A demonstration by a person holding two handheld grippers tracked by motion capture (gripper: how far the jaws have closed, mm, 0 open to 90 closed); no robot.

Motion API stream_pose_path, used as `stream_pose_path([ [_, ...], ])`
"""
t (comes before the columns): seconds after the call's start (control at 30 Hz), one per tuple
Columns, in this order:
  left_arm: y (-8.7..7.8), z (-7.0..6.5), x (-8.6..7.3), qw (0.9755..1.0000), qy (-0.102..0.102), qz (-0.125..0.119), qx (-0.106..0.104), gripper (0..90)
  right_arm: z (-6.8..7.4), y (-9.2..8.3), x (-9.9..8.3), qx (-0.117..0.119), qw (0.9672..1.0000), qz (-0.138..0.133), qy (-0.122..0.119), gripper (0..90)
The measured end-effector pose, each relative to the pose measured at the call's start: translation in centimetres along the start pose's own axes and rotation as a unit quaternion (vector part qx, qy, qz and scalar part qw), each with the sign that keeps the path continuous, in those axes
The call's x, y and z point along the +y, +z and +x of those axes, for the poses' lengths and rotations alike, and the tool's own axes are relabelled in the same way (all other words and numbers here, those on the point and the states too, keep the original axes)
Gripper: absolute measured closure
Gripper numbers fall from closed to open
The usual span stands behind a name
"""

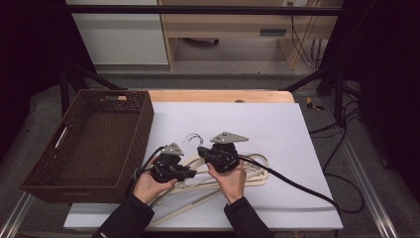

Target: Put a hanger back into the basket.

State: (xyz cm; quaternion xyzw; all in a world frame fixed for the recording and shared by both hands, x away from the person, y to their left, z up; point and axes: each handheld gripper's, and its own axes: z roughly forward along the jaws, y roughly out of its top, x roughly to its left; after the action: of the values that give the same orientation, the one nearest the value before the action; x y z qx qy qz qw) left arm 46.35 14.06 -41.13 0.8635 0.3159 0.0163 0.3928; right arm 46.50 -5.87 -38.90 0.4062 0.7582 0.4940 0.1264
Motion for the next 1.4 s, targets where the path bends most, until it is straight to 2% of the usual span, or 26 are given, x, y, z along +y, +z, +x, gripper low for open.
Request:
stream_pose_path([
  [0.07,-0.3,-0.4,0.1,0.9999,-0.006,-0.008,-0.002,81.0,0.0,-0.7,0.0,0.007,0.9999,-0.004,-0.007,87.0],
  [0.23,-1.1,-1.5,0.0,0.9998,-0.005,-0.016,-0.008,82.8,0.2,-3.3,-0.3,0.034,0.9989,-0.011,-0.028,74.2],
  [0.33,-1.8,-2.3,0.0,0.9995,-0.002,-0.028,-0.011,85.1,-0.1,-5.7,-0.8,0.027,0.9979,-0.022,-0.055,66.2],
  [0.43,-2.6,-2.9,0.2,0.9992,0.007,-0.037,0.014,85.9,-1.0,-7.8,-1.2,0.025,0.9975,-0.038,-0.054,59.7],
  [0.5,-3.1,-3.1,0.2,0.9990,0.007,-0.043,0.015,86.0,-1.8,-9.0,-1.8,0.022,0.9975,-0.045,-0.051,55.3],
  [0.6,-3.9,-3.3,0.2,0.9983,0.009,-0.055,0.015,86.0,-3.4,-10.5,-3.1,0.004,0.9974,-0.047,-0.054,50.9],
  [0.7,-5.0,-3.4,0.7,0.9973,0.016,-0.067,0.022,86.0,-5.0,-11.8,-4.4,0.000,0.9974,-0.063,-0.036,47.2],
  [0.77,-6.0,-3.4,1.2,0.9965,0.023,-0.076,0.025,86.0,-6.0,-12.5,-4.9,-0.013,0.9973,-0.062,-0.037,42.1],
  [0.87,-7.8,-3.5,2.2,0.9946,0.045,-0.089,0.031,86.0,-7.1,-13.6,-5.2,-0.026,0.9963,-0.077,-0.029,33.8],
  [0.93,-8.8,-3.6,2.9,0.9933,0.051,-0.097,0.036,86.0,-7.6,-14.0,-5.1,-0.032,0.9953,-0.088,-0.027,27.4],
  [1.13,-11.9,-2.8,4.5,0.9891,0.076,-0.116,0.050,86.0,-8.2,-15.1,-4.9,-0.053,0.9927,-0.100,-0.041,14.8],
  [1.33,-14.8,-0.6,5.5,0.9861,0.077,-0.138,0.051,86.0,-8.4,-15.5,-4.9,-0.064,0.9917,-0.100,-0.050,10.8],
  [1.4,-15.5,0.2,5.6,0.9859,0.073,-0.140,0.054,85.9,-8.5,-15.6,-4.9,-0.068,0.9914,-0.100,-0.050,10.8],
])
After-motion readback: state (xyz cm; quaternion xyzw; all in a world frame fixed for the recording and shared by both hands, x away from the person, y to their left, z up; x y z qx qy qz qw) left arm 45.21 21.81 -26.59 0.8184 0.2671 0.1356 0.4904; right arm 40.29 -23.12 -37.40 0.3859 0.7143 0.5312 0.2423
